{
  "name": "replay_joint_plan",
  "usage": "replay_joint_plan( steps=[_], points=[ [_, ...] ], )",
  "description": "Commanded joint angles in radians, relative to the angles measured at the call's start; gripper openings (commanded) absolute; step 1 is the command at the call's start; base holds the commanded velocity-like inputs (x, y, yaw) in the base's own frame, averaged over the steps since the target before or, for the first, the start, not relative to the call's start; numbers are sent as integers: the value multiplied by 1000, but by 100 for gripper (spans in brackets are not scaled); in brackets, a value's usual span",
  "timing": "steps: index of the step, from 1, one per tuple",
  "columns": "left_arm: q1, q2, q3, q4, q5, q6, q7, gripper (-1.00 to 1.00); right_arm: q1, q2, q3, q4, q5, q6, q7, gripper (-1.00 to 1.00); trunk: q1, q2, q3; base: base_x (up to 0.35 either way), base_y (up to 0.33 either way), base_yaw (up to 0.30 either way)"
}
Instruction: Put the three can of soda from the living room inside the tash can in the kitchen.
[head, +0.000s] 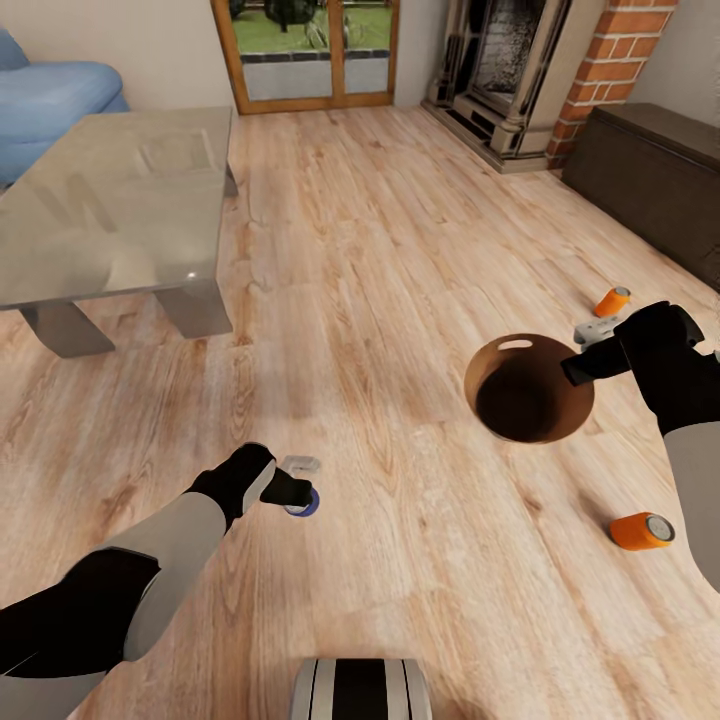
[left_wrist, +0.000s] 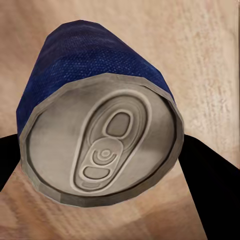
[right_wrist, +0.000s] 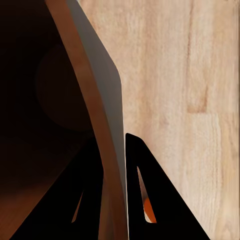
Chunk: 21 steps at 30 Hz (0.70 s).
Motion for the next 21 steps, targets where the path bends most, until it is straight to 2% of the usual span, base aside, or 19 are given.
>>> replay_joint_plan(
  steps=[1, 6, 10, 16, 19, 21],
  points=[
    [0, 0, 0, 0, 0, 0, 1, -100, 0, 0, -1, 0, -7, 3, 5, -100, 0, 0, 4, 0, 0, 0],
    [0, 3, 0, -1, -3, 16, -19, -100, 2, 0, 0, 4, -5, 3, 5, -100, -3, 1, 23, 0, 0, 0],
    [0, 5, -3, -2, -5, 102, -54, -100, 4, 2, 2, 5, -6, 3, 8, -100, -4, 2, 39, 0, 0, 0],
    [-11, 14, -4, 3, -10, 149, -121, -100, 6, -6, 2, 23, -5, 3, 80, -100, -7, 4, 62, 0, 0, 0],
    [-16, 48, -4, 2, -12, 177, -160, -100, 7, -18, 3, 41, -5, 3, 98, -100, -9, 4, 74, 0, 0, 0],
    [-24, 93, -3, -1, -9, 206, -197, -100, 8, -31, 2, 58, -6, 3, 107, -100, -9, 5, 81, 0, 0, 0]
  ],
)
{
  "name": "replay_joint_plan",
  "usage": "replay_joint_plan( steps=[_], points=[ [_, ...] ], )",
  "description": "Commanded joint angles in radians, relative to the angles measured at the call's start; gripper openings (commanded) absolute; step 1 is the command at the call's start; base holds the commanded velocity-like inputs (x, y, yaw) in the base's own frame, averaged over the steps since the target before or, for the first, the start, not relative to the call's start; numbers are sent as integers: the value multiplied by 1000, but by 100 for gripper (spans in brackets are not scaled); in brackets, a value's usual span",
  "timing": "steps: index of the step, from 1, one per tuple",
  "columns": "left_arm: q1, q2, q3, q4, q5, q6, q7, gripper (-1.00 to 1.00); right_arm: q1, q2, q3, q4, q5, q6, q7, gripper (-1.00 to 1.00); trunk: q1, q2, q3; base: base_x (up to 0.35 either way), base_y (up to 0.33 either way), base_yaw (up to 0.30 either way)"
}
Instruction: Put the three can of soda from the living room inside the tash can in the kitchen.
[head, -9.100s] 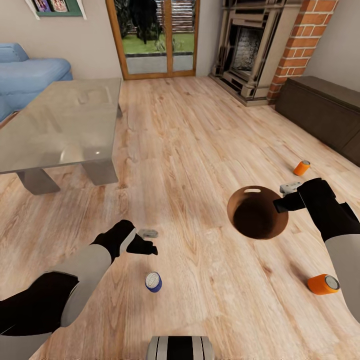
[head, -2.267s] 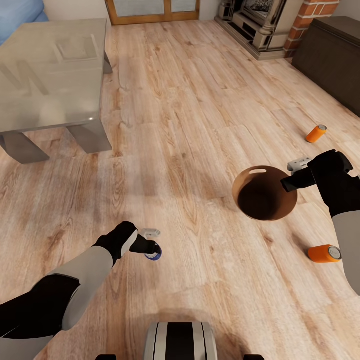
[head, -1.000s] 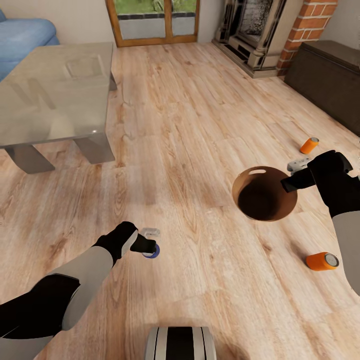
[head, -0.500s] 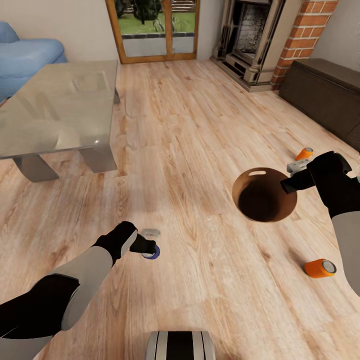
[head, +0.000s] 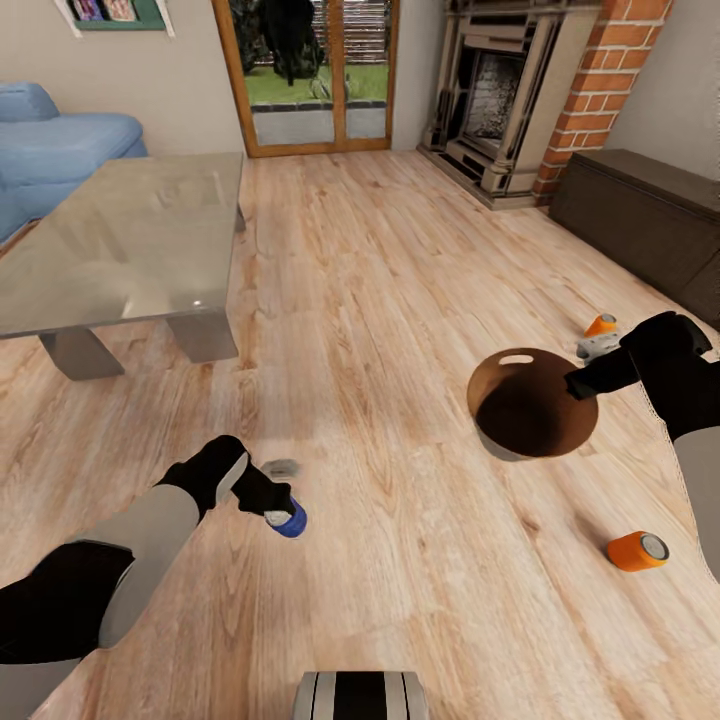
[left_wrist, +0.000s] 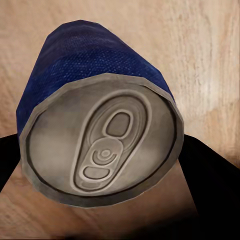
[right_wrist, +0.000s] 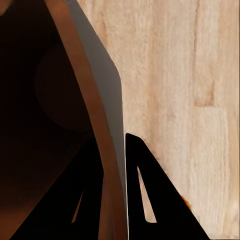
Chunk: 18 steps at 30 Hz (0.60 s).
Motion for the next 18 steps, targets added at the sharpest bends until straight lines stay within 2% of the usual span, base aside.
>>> replay_joint_plan(
  steps=[1, 3, 4, 7, 8, 9, 14, 18],
  points=[
    [-4, 9, 1, 0, 8, 8, -9, -100, 0, -3, -1, 6, -12, 3, 6, -100, 0, 0, 4, 0, 0, 0],
    [-23, 31, 1, 0, 8, 22, -37, -100, 0, -11, -2, 35, -13, 3, 9, -100, -1, 1, 12, 0, 0, 0],
    [-23, 31, 1, 0, 8, 22, -37, -100, 0, -11, -2, 35, -13, 3, 9, -100, -2, 1, 16, 0, 0, 0],
    [-49, 74, 1, 1, 6, 48, -113, -100, 1, -16, -3, 66, -14, 3, 11, -100, -3, 2, 27, 0, 0, 0],
    [-56, 109, 2, 0, 5, 62, -161, -100, 1, -17, -2, 74, -13, 3, 11, -100, -4, 2, 31, 0, 0, 0],
    [-59, 118, 2, -1, 5, 64, -176, -100, 1, -18, -2, 76, -13, 3, 12, -100, -4, 2, 35, 0, 0, 0],
    [-88, 149, 0, 6, 3, 64, -236, -100, 1, -19, 0, 80, -12, 3, 11, -100, -6, 3, 54, 0, 0, 0],
    [-102, 150, 0, 2, 2, 64, -248, -100, 1, -21, 1, 81, -11, 3, 10, -100, -8, 4, 70, 0, 0, 0]
  ],
)
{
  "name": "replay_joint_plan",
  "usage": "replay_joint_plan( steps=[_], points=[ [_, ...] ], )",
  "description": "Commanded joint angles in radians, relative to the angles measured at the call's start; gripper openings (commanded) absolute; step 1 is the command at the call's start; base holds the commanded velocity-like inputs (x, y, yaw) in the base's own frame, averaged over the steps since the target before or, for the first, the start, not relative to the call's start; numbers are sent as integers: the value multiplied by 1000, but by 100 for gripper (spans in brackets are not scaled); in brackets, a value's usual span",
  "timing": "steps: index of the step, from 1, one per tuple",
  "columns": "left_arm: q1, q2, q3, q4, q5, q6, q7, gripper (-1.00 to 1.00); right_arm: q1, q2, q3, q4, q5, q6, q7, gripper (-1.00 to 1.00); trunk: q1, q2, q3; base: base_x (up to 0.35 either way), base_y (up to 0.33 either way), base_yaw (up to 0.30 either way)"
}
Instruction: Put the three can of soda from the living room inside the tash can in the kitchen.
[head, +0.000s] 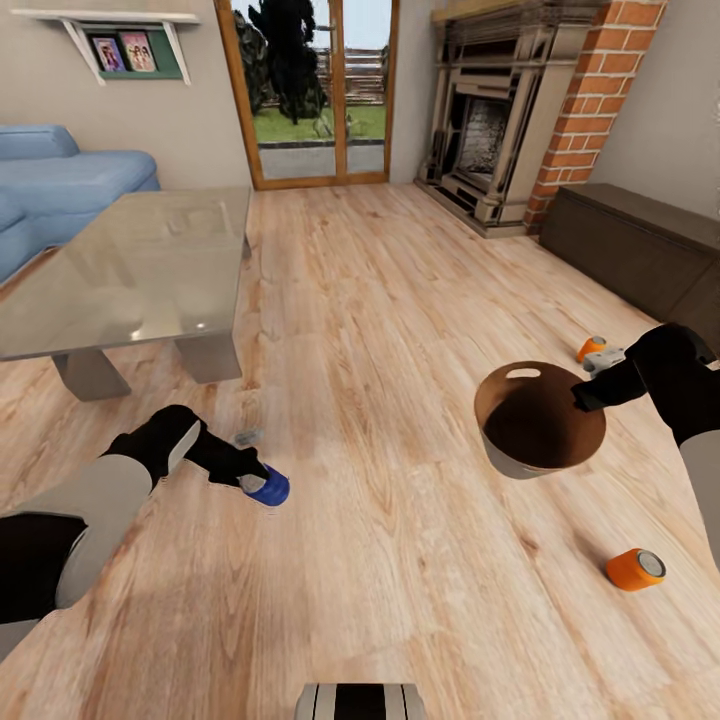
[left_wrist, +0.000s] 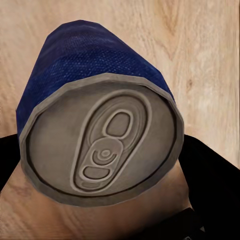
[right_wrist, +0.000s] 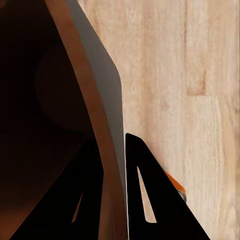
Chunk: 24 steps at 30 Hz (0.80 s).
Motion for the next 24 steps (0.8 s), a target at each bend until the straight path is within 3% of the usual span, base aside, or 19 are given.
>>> replay_joint_plan(
  steps=[1, 13, 24],
  points=[
    [-2, 0, -1, 0, -3, 0, 0, -100, 0, 0, 0, 0, -12, 6, 5, -100, 0, 0, 4, 0, 0, 0],
    [-23, -1, -5, 7, -2, 0, -13, -100, 7, 6, -1, 1, -13, 6, 1, -100, -6, 3, 50, 0, 0, 0],
    [-20, 0, -3, 10, 3, 0, -17, -100, 100, 20, -9, 3, -23, 6, -1, -100, -11, 6, 93, 0, 0, 0]
  ],
)
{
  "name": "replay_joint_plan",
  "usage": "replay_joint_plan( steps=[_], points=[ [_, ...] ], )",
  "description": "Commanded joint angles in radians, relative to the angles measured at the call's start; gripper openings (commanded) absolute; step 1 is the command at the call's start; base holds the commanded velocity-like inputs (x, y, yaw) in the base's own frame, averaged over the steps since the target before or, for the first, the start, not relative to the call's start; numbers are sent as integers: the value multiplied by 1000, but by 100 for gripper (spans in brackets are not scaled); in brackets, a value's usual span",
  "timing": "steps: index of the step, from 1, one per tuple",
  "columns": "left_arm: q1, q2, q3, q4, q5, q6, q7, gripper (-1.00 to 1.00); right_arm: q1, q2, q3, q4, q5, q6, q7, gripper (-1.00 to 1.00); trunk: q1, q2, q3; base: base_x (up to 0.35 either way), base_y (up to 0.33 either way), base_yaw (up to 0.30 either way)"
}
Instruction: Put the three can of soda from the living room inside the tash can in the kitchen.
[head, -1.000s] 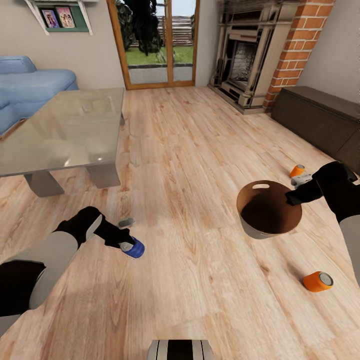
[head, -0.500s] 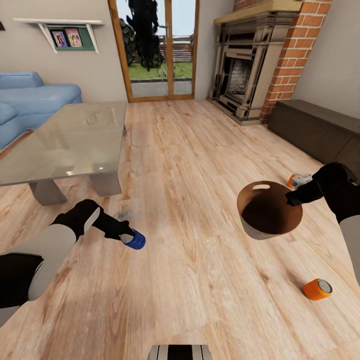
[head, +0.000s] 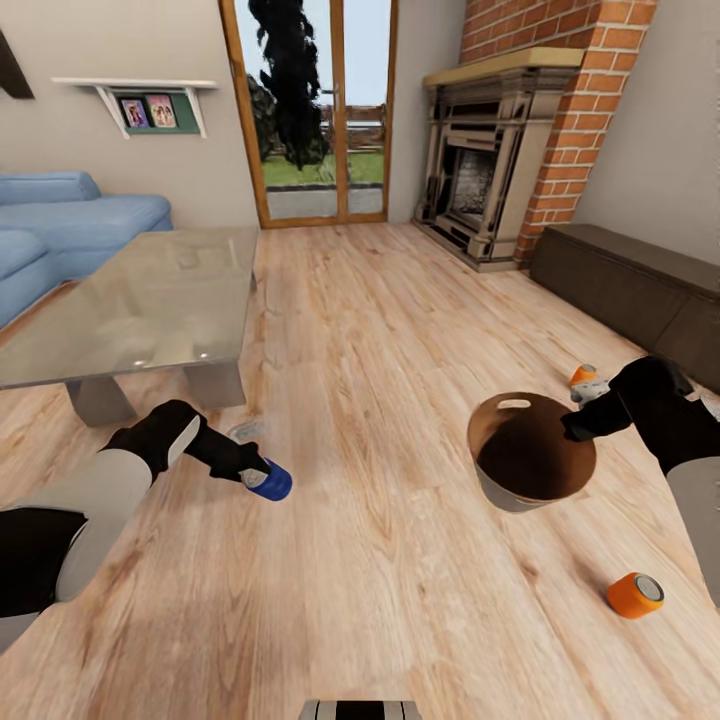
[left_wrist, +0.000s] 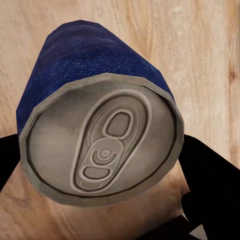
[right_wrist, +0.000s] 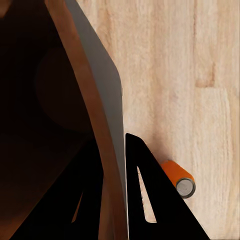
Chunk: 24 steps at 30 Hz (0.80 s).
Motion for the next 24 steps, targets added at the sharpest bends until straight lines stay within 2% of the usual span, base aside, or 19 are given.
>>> replay_joint_plan(
  steps=[1, 13, 15, 16, 18, 20, 22, 24],
  points=[
    [0, 0, 0, 0, -2, 0, 1, -100, 8, 2, -3, -2, -13, 5, 5, -100, 0, 0, 4, 0, 0, 0],
    [5, -3, -2, 0, -7, -33, 10, -100, 50, 9, -4, -2, -16, 5, 6, -100, -6, 3, 51, 0, 0, 0],
    [7, -3, -2, 0, -7, -34, 12, -100, 60, 29, -11, -2, -17, 5, 7, -100, -7, 4, 58, 0, 0, 0],
    [7, -4, -2, 0, -7, -34, 12, -100, 78, 50, -30, -2, -16, 5, 3, -100, -7, 4, 62, 0, 0, 0],
    [7, -4, -2, 0, -7, -35, 13, -100, 91, 66, -41, -2, -15, 5, 1, -100, -8, 4, 70, 0, 0, 0],
    [7, -7, 0, 0, -7, -35, 13, -100, 118, 102, -54, -2, -14, 5, -6, -100, -9, 5, 78, 0, 0, 0],
    [7, -11, 1, 0, -6, -34, 13, -100, 132, 120, -58, -2, -14, 5, -15, -100, -17, 19, 84, 0, 0, 0],
    [7, -16, 2, -4, -4, -32, 9, -100, 151, 157, -62, -2, -15, 5, -50, -100, -24, 33, 90, 0, 0, 0]
  ],
)
